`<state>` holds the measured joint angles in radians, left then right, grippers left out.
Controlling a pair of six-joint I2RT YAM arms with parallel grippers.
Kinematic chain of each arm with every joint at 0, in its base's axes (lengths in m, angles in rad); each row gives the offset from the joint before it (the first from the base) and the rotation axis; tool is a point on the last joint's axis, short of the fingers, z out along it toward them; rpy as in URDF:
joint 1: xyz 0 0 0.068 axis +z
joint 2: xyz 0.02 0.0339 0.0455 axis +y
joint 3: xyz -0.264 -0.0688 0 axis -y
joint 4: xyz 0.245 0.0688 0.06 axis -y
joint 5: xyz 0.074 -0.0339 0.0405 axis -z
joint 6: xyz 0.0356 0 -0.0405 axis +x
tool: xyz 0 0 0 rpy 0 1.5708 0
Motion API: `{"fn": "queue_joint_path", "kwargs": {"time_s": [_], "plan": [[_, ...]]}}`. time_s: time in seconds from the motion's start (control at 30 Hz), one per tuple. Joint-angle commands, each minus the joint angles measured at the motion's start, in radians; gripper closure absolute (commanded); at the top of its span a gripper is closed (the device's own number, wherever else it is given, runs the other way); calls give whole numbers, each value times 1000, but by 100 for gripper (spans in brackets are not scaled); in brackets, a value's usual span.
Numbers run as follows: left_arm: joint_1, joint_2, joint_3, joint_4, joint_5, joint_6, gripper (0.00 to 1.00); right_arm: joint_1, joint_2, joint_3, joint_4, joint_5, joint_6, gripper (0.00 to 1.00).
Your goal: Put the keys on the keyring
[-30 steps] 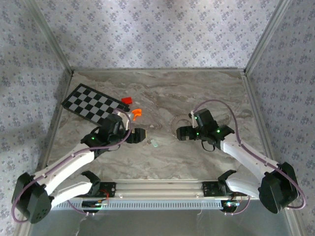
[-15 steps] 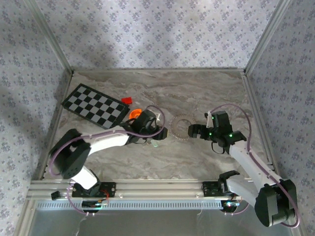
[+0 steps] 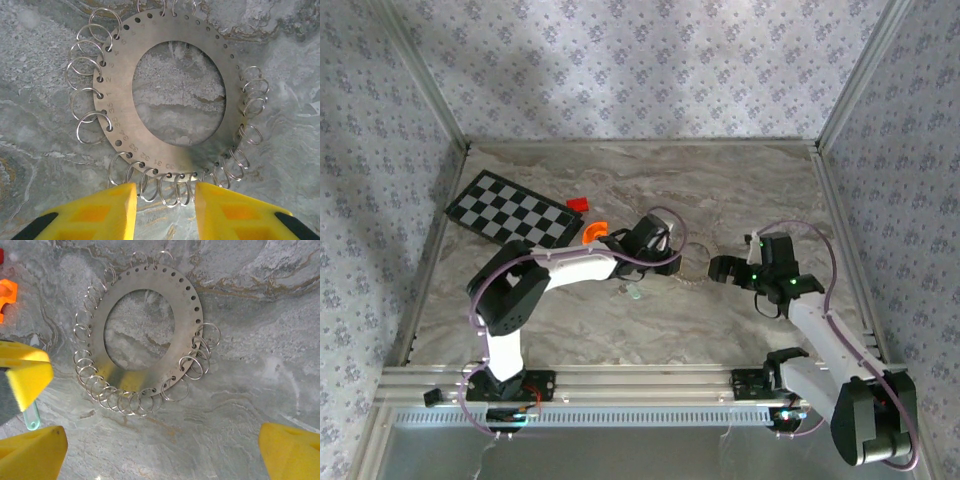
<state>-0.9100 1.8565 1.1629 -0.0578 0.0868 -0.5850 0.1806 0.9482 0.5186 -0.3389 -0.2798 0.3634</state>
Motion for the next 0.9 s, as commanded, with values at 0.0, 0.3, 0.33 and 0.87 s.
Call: {"fn": "queue_joint_path", "kwargs": {"time_s": [0.0, 0.3, 0.33, 0.87], "plan": [[-19, 32, 49, -56, -45, 7, 66, -14, -22, -17, 17, -35, 14, 0], [-29, 83, 77, -79, -71, -3, 69, -44, -56, -34, 1, -52, 6, 0], [-29, 87, 80, -81, -73, -3, 69, -47, -58, -35, 4, -52, 6, 0], [-34, 105, 83, -84, -79, -3, 76, -64, -77, -45, 15, -48, 6, 0]]}}
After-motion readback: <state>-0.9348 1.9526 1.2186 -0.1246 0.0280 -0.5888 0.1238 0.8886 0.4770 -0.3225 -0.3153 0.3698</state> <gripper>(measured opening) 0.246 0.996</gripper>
